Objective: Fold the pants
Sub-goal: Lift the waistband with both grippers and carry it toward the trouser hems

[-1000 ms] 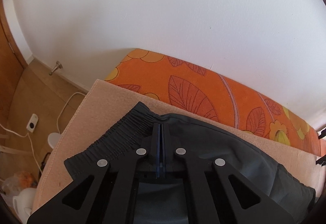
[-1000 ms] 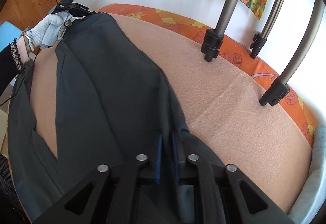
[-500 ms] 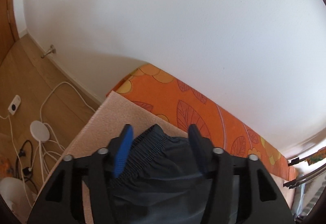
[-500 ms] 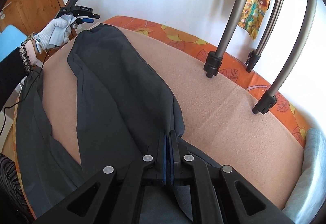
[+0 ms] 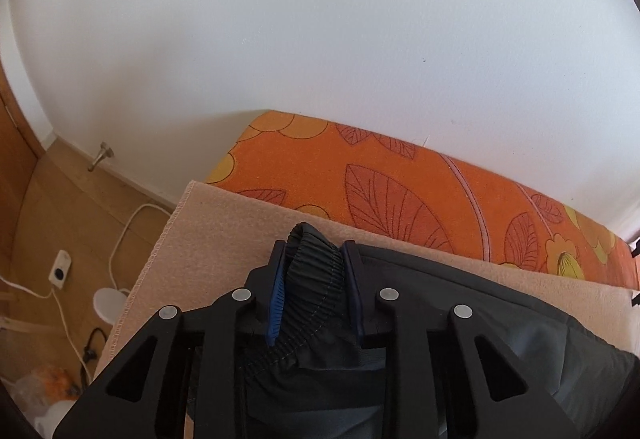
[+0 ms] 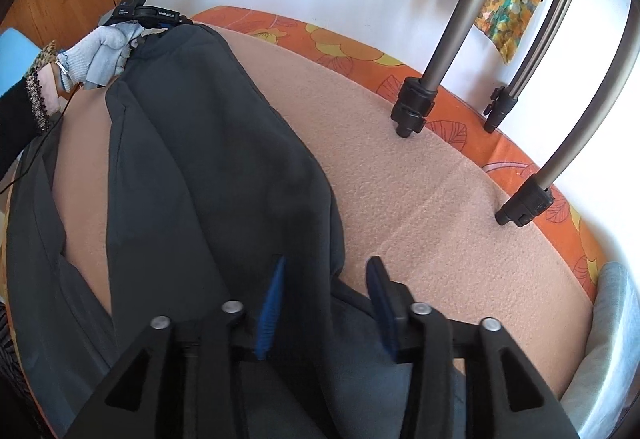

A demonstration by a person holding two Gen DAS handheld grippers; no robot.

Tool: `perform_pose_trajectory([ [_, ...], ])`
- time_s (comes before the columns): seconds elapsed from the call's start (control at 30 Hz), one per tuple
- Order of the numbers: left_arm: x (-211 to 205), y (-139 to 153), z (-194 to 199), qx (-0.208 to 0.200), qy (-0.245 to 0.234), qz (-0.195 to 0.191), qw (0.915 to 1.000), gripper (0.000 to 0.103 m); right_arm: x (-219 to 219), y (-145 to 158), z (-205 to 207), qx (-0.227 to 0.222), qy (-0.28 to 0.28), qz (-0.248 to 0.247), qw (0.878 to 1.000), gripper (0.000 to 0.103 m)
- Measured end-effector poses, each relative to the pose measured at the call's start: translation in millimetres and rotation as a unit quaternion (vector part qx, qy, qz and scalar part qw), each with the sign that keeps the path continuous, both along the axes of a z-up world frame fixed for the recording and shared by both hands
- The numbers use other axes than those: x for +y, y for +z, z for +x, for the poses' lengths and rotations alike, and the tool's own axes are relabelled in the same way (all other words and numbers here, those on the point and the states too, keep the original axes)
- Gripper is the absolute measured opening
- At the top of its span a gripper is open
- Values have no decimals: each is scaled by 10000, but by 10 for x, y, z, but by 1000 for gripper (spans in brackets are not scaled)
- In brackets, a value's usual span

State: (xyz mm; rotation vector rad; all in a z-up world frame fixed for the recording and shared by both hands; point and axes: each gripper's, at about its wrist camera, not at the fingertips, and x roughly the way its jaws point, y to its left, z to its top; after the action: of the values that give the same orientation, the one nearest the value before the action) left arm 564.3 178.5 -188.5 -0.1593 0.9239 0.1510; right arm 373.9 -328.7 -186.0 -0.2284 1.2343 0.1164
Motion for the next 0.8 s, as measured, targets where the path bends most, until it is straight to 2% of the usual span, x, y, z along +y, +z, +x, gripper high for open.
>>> perform_pose_trajectory([
  [0.03,-7,20,-10,-22,-45,-29,10000,21,-6,-12,13,-12,-18,-93,10000,62],
  [0.07,-9,52,-27,-87,-57,-43,9999,21,-13,-40,31,-14,-37,-176,9998,73],
  [0.1,-3,95,-53,-177,-51,-67,9998,21,-25,-61,41,-4,-67,-217,9997,76],
  [0.17,36,201,-111,-361,-39,-146,9992,20,-61,-151,68,150,-136,-173,9996,74],
  [0.23,37,341,-180,-505,-35,-259,9984,20,-81,-179,74,146,-152,38,9998,66],
  [0.3,86,473,-251,-627,-35,-285,9976,20,-71,-173,60,161,-90,254,9995,32],
  [0.33,108,542,-292,-694,-56,-301,9971,20,-46,-176,45,161,-64,221,9996,25],
  [0.37,129,614,-339,-745,-58,-307,9967,20,-21,-181,36,170,-46,222,9996,10],
  [0.4,164,679,-377,-806,-86,-316,9962,20,-8,-187,22,208,-77,268,9994,0],
  [0.53,237,963,-635,-1039,-131,-362,9938,19,1,-13,-28,-76,-303,310,9990,0],
  [0.63,343,1132,-878,-1165,-167,-437,9921,19,45,285,-143,-405,-462,405,9973,0],
  [0.8,529,1404,-1376,-1407,-235,-600,9880,19,286,785,-468,-876,-371,201,9953,0],
])
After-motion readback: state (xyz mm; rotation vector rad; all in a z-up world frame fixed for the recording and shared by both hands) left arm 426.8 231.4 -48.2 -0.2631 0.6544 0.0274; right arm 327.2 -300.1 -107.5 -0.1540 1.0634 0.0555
